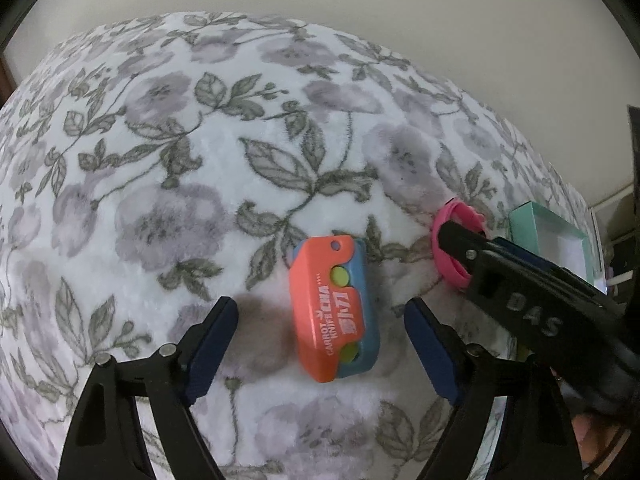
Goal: Organize rigid objects
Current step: 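Grasp the pink watch with right gripper while left grasps orange-blue carrot knife, then lift and carry the pink watch and carrot knife over the tray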
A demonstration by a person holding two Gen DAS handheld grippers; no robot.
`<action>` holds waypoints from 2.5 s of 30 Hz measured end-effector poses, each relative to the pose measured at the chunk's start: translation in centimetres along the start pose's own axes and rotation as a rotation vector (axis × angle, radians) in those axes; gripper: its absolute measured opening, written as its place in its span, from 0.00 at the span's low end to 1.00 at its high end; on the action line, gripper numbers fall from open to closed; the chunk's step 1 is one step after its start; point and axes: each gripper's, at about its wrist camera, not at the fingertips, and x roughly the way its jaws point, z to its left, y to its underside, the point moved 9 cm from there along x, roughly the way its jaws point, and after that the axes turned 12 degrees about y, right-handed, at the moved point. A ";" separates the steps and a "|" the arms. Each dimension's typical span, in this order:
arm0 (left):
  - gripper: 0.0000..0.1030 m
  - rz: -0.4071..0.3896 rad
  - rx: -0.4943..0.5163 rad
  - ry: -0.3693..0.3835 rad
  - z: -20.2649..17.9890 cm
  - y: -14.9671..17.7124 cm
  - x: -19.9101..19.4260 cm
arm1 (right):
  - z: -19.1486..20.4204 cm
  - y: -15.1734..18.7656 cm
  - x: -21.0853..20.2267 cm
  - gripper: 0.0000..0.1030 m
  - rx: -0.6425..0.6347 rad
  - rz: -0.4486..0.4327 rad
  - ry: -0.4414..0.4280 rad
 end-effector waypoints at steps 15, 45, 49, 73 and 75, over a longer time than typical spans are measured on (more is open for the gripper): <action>0.63 -0.004 0.048 -0.058 -0.4 -0.7 1.2 | 0.9 0.3 1.1 0.55 -0.076 0.004 0.067; 0.42 -0.121 -0.102 0.077 3.1 -2.0 -4.3 | -1.2 2.3 -3.3 0.52 -0.059 -0.031 -0.034; 0.42 -0.179 -0.096 0.083 3.0 -2.8 -6.7 | -1.7 1.9 -5.7 0.52 -0.033 -0.089 -0.053; 0.42 -0.301 0.083 0.129 -6.0 -3.9 -12.7 | -7.9 3.6 -13.0 0.52 0.055 -0.192 -0.021; 0.42 -0.301 0.097 0.136 -6.8 -3.8 -12.7 | -9.4 3.5 -13.3 0.52 0.062 -0.200 0.008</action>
